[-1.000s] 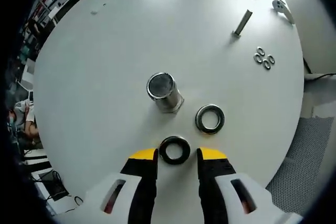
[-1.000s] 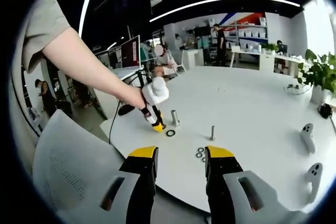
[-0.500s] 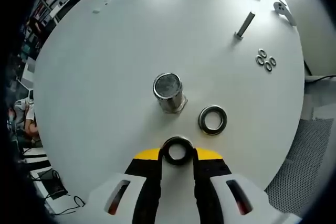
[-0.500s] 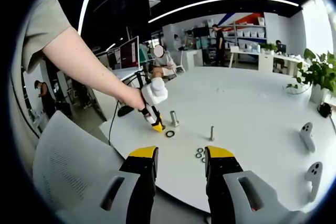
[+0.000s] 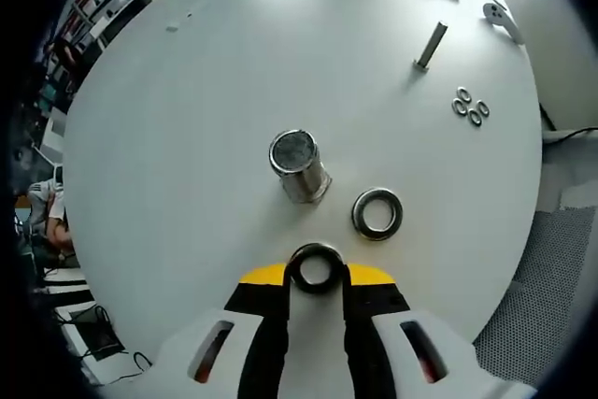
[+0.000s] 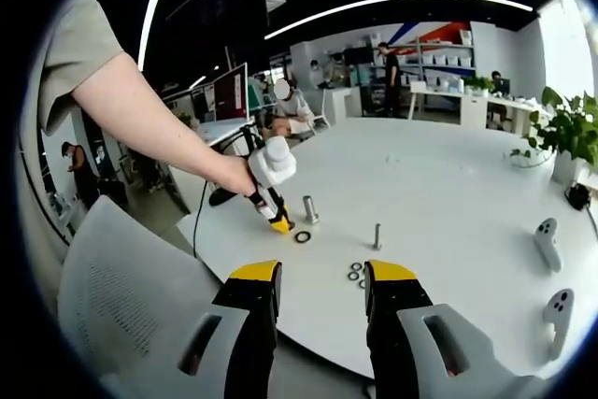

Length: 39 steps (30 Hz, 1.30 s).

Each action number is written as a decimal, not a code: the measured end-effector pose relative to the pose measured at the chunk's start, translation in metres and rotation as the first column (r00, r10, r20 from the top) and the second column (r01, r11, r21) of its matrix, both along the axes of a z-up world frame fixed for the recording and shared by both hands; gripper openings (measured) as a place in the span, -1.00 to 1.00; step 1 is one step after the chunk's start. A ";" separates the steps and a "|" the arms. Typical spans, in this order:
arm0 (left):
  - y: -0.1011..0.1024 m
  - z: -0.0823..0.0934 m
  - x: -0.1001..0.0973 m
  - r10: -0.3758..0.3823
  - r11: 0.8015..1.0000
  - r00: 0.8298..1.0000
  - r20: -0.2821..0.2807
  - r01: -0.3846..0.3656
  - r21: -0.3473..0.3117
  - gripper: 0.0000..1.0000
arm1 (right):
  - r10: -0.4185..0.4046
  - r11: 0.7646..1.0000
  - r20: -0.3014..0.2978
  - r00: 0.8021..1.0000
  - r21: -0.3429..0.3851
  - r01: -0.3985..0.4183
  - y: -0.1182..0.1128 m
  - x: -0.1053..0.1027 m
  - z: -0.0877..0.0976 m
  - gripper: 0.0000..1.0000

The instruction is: Place the washer onto the threaded stud by aligning its center hole with the stud, sliding it down to the base, and recovering from edge contact or off-axis alignment until the washer reaches the visible bottom stop.

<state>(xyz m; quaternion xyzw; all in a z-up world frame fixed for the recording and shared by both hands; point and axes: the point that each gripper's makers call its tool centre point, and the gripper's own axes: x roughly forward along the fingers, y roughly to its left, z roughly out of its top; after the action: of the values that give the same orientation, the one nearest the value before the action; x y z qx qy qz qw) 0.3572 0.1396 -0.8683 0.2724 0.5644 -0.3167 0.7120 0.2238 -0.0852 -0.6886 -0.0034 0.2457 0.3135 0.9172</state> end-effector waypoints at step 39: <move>-0.028 0.060 0.010 -0.169 0.981 0.974 0.154 0.182 -0.072 -0.63 | 0.001 1.000 0.003 1.000 0.006 -0.001 0.000 0.000 0.001 -0.25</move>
<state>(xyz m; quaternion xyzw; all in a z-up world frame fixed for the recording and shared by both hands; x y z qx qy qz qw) 0.3667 0.1119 -0.8083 0.3129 0.4699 -0.3814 0.7320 0.2242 -0.0849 -0.6872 -0.0010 0.2435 0.3148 0.9174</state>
